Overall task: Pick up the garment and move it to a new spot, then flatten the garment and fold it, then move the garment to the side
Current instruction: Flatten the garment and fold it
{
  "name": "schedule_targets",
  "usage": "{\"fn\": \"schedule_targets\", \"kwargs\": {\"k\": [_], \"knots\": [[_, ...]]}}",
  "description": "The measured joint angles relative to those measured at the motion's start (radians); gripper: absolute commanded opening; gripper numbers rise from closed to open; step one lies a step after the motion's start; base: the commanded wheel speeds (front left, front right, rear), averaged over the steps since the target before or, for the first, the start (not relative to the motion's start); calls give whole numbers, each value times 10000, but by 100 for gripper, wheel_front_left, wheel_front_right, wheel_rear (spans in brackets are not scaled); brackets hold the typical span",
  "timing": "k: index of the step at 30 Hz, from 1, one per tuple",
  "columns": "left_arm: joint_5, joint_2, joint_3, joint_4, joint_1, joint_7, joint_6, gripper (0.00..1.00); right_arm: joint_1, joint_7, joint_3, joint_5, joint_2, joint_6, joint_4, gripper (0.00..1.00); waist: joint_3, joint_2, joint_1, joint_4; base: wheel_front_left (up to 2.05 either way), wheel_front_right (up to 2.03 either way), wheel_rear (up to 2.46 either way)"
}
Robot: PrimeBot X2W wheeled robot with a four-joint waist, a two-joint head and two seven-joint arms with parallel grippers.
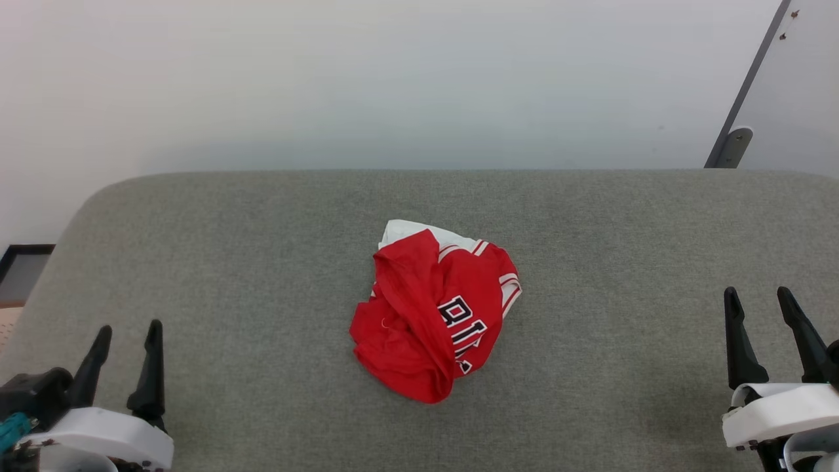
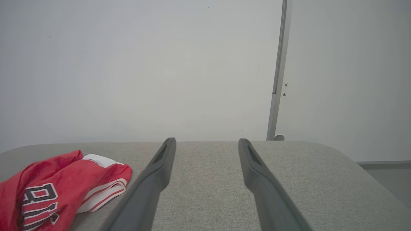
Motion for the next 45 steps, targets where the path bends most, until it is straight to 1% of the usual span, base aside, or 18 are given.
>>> {"fn": "schedule_targets", "kwargs": {"k": [3,7,13,20,24,32,38,45], "knots": [[58,8,-54,-58,-4,21,-4,100,1,6,8,2,6,0,-10,100,31,0,0,-10,0,0,0],[56,111,-274,-228,-267,543,-90,100,-6,27,61,2,13,0,-25,100,119,0,0,-46,0,0,0],[36,504,-750,-612,-1414,1747,-397,100,-285,67,328,2,17,0,-86,100,414,0,0,-226,0,0,0],[-33,917,-1517,-604,-3075,3135,-711,100,-714,-27,713,4,96,0,-21,100,805,0,0,-780,0,0,0],[-161,1035,-2019,-163,-3966,3613,-842,100,-930,-127,913,17,167,0,123,100,1022,0,0,-1213,0,0,0],[-663,1018,-3216,930,-5521,4589,-882,100,-1156,-286,1147,92,207,0,341,100,1425,0,0,-2077,0,0,0],[-953,970,-3994,2226,-6485,5348,-894,100,-1334,-380,1252,117,265,0,477,100,1785,0,0,-2542,0,0,0],[-1546,692,-4397,3973,-7157,6335,-894,100,-1564,-495,1369,198,316,0,663,100,2194,0,0,-2928,0,0,0]]}}
